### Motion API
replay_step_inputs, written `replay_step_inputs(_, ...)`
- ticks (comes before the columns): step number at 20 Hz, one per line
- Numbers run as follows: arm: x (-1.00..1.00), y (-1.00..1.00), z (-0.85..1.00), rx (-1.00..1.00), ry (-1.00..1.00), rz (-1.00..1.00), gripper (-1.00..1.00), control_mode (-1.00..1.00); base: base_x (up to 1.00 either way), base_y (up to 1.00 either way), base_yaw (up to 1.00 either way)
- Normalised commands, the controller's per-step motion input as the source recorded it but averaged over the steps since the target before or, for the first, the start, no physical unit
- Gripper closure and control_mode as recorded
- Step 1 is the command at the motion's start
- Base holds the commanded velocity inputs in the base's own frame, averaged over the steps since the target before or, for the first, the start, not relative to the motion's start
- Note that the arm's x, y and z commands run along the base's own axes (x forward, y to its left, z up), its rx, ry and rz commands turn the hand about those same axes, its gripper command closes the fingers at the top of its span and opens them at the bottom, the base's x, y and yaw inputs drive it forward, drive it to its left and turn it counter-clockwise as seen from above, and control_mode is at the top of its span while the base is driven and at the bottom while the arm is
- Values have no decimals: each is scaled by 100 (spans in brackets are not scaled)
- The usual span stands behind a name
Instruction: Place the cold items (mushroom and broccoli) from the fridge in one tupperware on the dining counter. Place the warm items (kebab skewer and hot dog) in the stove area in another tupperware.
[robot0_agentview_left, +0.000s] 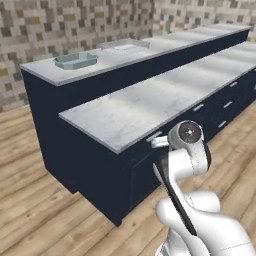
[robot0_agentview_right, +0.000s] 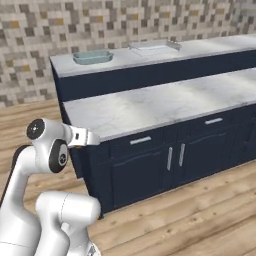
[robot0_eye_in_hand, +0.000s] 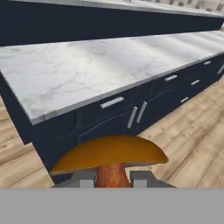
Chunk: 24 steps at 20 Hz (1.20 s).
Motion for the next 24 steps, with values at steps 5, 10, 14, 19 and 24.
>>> replay_step_inputs(5, 0, 0, 0, 0, 0, 0, 100, 100, 53, 100, -22)
replay_step_inputs(10, 0, 0, 0, 0, 0, 0, 100, 100, 12, 100, -26)
replay_step_inputs(14, 0, 0, 0, 0, 0, 0, 100, 100, 0, 100, -32)
replay_step_inputs(19, 0, 0, 0, 0, 0, 0, 100, 100, 0, 100, -31)
replay_step_inputs(24, 0, 0, 0, 0, 0, 0, 100, 100, 8, 100, -30)
